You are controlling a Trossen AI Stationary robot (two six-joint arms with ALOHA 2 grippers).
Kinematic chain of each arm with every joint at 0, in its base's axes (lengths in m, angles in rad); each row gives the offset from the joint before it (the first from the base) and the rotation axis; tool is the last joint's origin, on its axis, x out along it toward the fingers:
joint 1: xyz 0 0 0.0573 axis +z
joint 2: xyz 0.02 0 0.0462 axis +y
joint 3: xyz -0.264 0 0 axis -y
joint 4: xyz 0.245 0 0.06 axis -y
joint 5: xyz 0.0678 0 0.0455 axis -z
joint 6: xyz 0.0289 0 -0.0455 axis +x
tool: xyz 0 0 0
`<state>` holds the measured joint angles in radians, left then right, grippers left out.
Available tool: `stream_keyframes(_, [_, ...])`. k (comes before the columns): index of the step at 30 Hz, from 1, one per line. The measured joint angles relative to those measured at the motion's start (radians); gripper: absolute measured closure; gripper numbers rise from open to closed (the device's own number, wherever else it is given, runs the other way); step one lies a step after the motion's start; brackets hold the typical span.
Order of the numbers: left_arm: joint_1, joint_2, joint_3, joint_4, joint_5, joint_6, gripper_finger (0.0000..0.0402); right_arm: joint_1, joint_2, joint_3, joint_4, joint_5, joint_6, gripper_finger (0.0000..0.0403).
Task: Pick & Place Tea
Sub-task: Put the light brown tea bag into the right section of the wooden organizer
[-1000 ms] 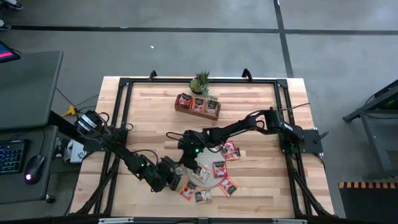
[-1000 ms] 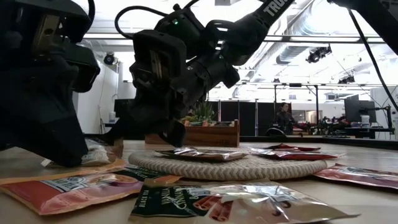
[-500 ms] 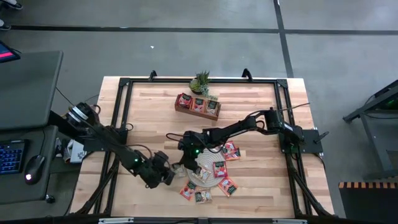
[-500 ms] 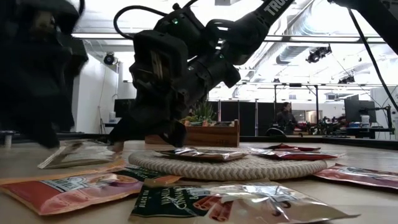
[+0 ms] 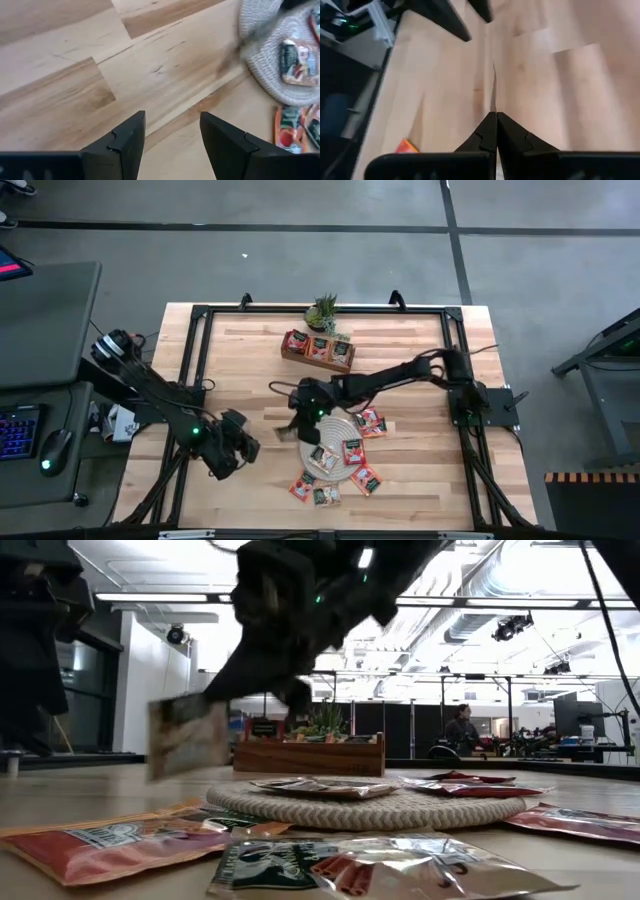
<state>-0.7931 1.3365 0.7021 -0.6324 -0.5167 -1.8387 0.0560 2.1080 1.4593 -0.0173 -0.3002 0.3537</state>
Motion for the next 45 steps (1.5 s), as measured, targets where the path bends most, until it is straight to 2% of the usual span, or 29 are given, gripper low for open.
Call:
stream_keyframes(9, [0.001, -0.011, 0.001, -0.037, -0.038, 0.057, 0.0213, -0.032, -0.222, 0.000, -0.157, 0.189, -0.122, 0.0403])
stream_keyframes(14, [0.001, -0.011, 0.001, -0.099, -0.106, 0.062, 0.0213, -0.074, -0.346, 0.000, -0.227, 0.311, -0.156, 0.0403])
stream_keyframes(19, [0.002, -0.011, 0.001, -0.156, -0.159, 0.062, 0.0213, -0.133, -0.442, 0.000, -0.295, 0.391, -0.165, 0.0403])
stream_keyframes(27, [0.002, -0.012, 0.002, -0.255, -0.252, 0.050, 0.0213, -0.218, -0.534, 0.000, -0.450, 0.504, -0.174, 0.0403])
stream_keyframes(32, [0.002, -0.038, 0.002, -0.330, -0.293, 0.049, 0.0213, -0.255, -0.532, -0.006, -0.516, 0.509, -0.146, 0.0403])
stream_keyframes(37, [0.002, -0.102, 0.002, -0.419, -0.331, 0.048, 0.0213, -0.278, -0.559, -0.124, -0.446, 0.517, -0.077, 0.0403])
stream_keyframes(42, [0.002, -0.190, 0.002, -0.516, -0.389, 0.056, 0.0213, -0.307, -0.623, -0.303, -0.263, 0.510, -0.038, 0.0403])
stream_keyframes(45, [0.002, -0.248, 0.002, -0.575, -0.417, 0.056, 0.0213, -0.325, -0.652, -0.400, -0.166, 0.471, -0.044, 0.0403])
